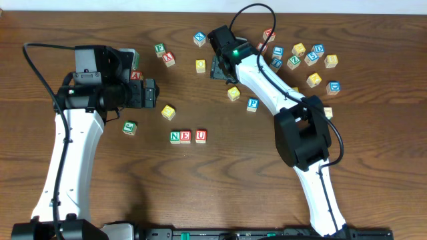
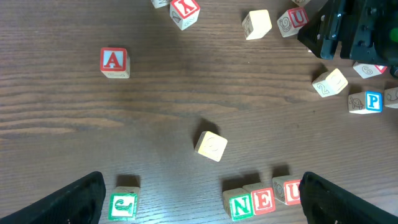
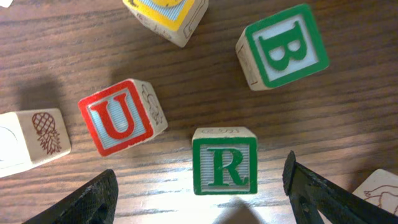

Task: Spell out NEURIPS
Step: 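Lower the right gripper and close it on the green R block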

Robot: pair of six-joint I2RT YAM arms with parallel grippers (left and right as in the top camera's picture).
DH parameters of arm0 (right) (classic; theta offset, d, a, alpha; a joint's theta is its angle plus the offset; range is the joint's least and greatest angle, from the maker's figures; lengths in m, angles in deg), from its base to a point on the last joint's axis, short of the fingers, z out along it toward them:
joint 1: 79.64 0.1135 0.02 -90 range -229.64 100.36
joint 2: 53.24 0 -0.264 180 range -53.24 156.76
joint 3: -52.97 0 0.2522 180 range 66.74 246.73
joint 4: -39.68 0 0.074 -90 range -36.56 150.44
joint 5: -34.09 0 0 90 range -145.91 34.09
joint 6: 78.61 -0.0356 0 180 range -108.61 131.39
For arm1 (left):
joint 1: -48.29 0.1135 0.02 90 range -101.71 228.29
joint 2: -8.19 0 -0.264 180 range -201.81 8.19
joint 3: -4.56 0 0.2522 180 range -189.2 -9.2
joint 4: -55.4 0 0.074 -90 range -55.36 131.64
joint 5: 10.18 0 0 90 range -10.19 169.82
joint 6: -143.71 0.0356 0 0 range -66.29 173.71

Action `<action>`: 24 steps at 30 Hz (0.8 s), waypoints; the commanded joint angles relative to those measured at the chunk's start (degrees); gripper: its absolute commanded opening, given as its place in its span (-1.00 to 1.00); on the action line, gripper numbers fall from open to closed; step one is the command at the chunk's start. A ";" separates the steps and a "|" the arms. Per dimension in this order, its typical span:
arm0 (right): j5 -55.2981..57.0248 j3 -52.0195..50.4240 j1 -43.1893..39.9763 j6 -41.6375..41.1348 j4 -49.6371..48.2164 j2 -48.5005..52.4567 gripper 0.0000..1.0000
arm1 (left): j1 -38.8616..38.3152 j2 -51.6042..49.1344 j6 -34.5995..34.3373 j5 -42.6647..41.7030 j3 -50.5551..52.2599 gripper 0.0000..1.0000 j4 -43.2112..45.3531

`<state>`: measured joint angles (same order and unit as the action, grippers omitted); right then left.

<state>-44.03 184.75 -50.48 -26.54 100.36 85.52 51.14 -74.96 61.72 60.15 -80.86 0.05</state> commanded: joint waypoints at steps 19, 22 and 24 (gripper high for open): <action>3.21 0.70 -1.38 0.28 0.22 0.28 0.46 | 0.13 -0.07 1.18 -0.85 -1.33 0.96 0.02; 3.26 0.70 -1.38 0.28 0.17 0.48 0.46 | 0.13 -0.07 1.18 -0.85 -1.33 0.96 0.02; 3.30 0.70 -1.38 0.28 0.15 0.74 0.46 | 0.13 -0.07 1.18 -0.85 -1.33 0.96 0.02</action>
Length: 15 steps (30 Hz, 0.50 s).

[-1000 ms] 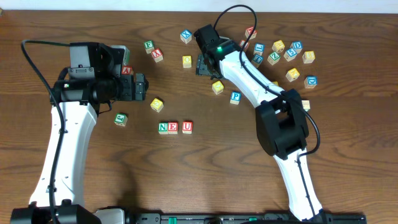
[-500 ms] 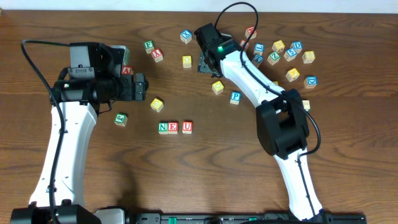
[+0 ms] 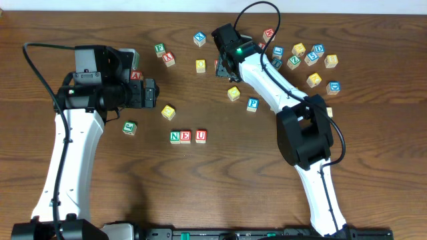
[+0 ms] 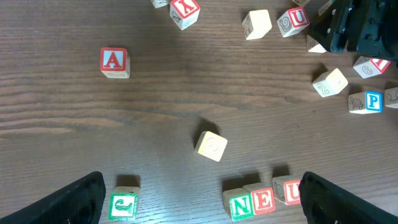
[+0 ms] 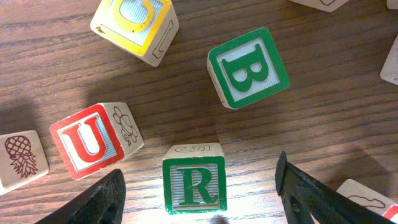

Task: Spell out NEURIPS
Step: 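Lower the right gripper and close it on the green R block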

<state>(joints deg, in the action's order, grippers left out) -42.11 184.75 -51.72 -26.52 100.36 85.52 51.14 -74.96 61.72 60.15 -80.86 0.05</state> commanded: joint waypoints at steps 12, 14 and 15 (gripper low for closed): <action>2.43 0.70 -0.13 0.26 -0.15 1.53 0.46 | 0.13 -0.07 1.18 -0.85 -1.33 0.96 0.02; 2.40 0.70 -0.13 0.26 -0.28 1.53 0.45 | 0.13 -0.07 1.18 -0.85 -1.33 0.96 0.00; 2.43 0.70 -0.13 0.26 -0.33 1.53 0.42 | 0.13 -0.07 1.18 -0.85 -1.33 0.96 0.00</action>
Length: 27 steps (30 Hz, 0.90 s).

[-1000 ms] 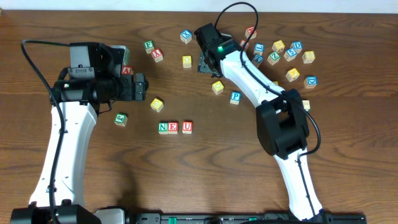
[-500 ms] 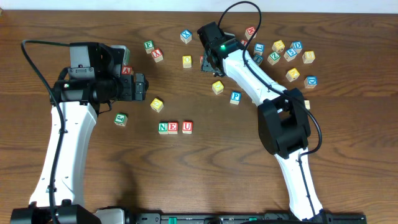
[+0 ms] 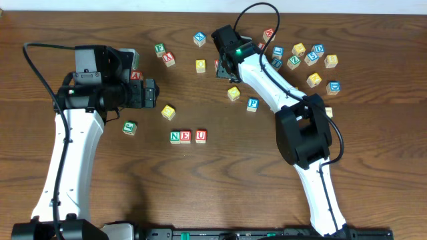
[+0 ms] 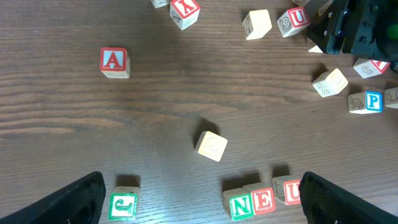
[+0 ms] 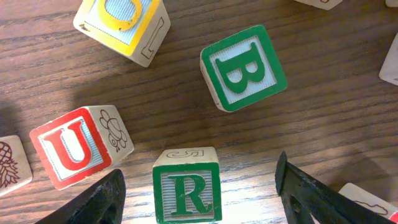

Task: Spell out NEURIPS
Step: 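Lower the right gripper and close it on the green R block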

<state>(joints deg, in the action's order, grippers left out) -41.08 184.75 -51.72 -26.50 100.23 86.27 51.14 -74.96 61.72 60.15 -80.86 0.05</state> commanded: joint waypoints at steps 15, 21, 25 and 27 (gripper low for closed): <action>1.55 0.70 -0.13 0.24 0.55 0.83 0.01 | 0.13 -0.07 1.18 -0.85 -1.33 0.96 0.02; 1.31 0.70 -0.09 0.26 1.22 1.38 -0.09 | 0.13 -0.07 1.18 -0.85 -1.33 0.96 0.02; 1.09 0.70 -0.09 0.26 1.73 1.90 -0.14 | 0.13 -0.07 1.18 -0.85 -1.33 0.96 0.02; 1.09 0.70 -0.09 0.26 1.90 2.08 -0.21 | 0.13 -0.07 1.18 -0.85 -1.33 0.96 0.02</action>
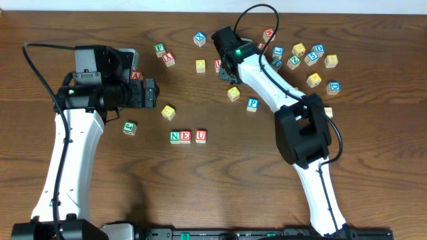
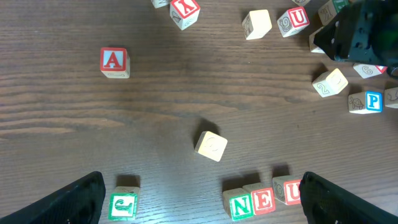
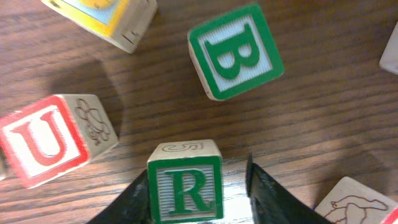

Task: Spell out NEURIPS
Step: 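Lower the right gripper and close it on the green R block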

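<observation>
A row of blocks N (image 1: 175,137), E (image 1: 185,137), U (image 1: 201,136) lies mid-table, and also shows as the row (image 2: 262,200) at the bottom of the left wrist view. The green R block (image 3: 185,190) sits between the fingers of my right gripper (image 3: 196,199). The left finger (image 3: 134,202) is against its side and the right finger (image 3: 267,199) stands a little off it, so the gripper is open but narrow. The blue P block (image 1: 252,103) lies below that arm. My left gripper (image 2: 202,199) hangs open and holds nothing.
A green B block (image 3: 236,51), a second red U block (image 3: 43,140) and a yellow block (image 3: 106,15) crowd close around the R. Several more blocks (image 1: 313,57) are scattered at the back right. A red A (image 2: 114,61), a green block (image 2: 123,205) and a plain block (image 2: 211,145) lie on the left.
My right gripper's fingers, wide apart before, now stand close on either side of the R block, the left one touching it. The left arm and N E U row are unchanged.
My right gripper was open wide over the R block, with the spare U and the B beside it. At the two later moments it had shifted slightly, with the R still centred between its fingers. Now the fingers have narrowed round the R. The left arm stayed still throughout.
</observation>
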Robot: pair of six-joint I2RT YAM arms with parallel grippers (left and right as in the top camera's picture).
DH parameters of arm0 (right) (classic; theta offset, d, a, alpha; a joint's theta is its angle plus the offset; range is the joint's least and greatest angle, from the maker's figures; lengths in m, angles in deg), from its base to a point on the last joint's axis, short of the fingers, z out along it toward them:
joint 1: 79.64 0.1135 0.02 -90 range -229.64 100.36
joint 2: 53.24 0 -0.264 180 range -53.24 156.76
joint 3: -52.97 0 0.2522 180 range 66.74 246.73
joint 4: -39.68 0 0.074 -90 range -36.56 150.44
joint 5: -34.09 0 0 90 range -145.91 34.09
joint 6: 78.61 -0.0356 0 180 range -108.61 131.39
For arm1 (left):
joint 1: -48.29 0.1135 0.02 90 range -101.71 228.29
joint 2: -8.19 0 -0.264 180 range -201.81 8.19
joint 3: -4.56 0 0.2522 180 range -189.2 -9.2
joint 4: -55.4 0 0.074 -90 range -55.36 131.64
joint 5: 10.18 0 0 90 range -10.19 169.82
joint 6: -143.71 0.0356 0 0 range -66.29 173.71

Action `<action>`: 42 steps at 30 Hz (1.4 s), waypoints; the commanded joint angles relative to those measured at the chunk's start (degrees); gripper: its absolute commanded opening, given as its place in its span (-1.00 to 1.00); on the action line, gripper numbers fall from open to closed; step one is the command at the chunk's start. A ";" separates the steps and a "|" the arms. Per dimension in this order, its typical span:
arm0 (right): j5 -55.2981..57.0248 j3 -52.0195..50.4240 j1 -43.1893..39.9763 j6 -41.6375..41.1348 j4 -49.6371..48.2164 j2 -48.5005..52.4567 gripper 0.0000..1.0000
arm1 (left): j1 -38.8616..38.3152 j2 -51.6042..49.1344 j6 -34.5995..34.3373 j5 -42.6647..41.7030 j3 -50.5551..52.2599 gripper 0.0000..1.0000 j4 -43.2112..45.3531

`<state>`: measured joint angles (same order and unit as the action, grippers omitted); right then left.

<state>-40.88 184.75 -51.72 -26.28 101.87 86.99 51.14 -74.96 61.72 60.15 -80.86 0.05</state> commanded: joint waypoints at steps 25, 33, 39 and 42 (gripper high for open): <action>-0.59 0.70 -0.09 1.11 1.33 1.38 -0.49 | 0.13 -0.07 1.18 -0.85 -1.33 0.96 0.00; -0.57 0.70 -0.09 1.14 1.31 1.38 -0.58 | 0.13 -0.07 1.18 -0.85 -1.33 0.96 0.00; -0.57 0.70 -0.13 1.14 1.22 1.38 -0.13 | 0.13 -0.07 1.18 -0.85 -1.33 0.96 0.02; -0.37 0.70 -0.17 1.14 0.81 1.38 -0.08 | 0.13 -0.07 1.18 -0.85 -1.33 0.96 0.02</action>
<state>-41.78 184.75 -51.72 -25.23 102.92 87.12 51.14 -74.96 61.72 60.15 -80.86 0.05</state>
